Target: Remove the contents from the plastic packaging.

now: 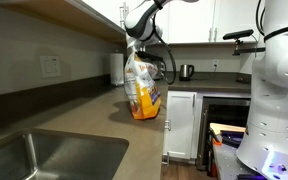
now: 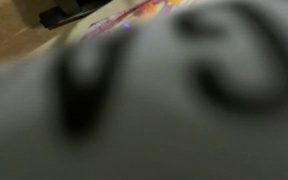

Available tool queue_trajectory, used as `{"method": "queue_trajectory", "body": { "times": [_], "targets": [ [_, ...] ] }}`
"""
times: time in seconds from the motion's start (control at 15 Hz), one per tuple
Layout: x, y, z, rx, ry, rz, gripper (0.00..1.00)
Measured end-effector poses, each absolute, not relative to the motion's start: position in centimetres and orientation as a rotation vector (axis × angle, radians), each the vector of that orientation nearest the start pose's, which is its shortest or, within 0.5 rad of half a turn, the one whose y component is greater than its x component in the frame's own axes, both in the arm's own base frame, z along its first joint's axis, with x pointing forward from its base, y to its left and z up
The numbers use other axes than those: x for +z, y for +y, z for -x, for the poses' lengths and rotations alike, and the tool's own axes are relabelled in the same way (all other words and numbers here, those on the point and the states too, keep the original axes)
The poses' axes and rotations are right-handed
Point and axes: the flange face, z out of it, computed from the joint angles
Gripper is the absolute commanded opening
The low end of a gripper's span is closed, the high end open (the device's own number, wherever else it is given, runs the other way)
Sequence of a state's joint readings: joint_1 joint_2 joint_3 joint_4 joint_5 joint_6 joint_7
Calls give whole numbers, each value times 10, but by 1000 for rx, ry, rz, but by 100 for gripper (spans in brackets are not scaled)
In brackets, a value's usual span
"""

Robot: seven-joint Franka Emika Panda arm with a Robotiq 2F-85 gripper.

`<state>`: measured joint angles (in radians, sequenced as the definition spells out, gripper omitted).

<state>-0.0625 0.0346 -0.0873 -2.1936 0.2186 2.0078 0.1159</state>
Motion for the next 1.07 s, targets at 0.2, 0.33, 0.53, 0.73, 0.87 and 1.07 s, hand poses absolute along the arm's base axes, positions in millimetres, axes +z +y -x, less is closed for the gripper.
{"method": "queue_trajectory", "body": {
  "times": [0.2, 0.33, 0.53, 0.73, 0.87, 1.07],
  "targets": [
    [375, -61, -493, 349, 565, 2890, 0],
    [389, -61, -486, 349, 569, 2899, 0],
    [409, -61, -478, 344, 577, 2904, 0],
    [426, -61, -469, 343, 598, 2916, 0],
    [439, -60, -463, 339, 621, 2925, 0],
    [458, -58, -454, 317, 656, 2947, 0]
  ]
}}
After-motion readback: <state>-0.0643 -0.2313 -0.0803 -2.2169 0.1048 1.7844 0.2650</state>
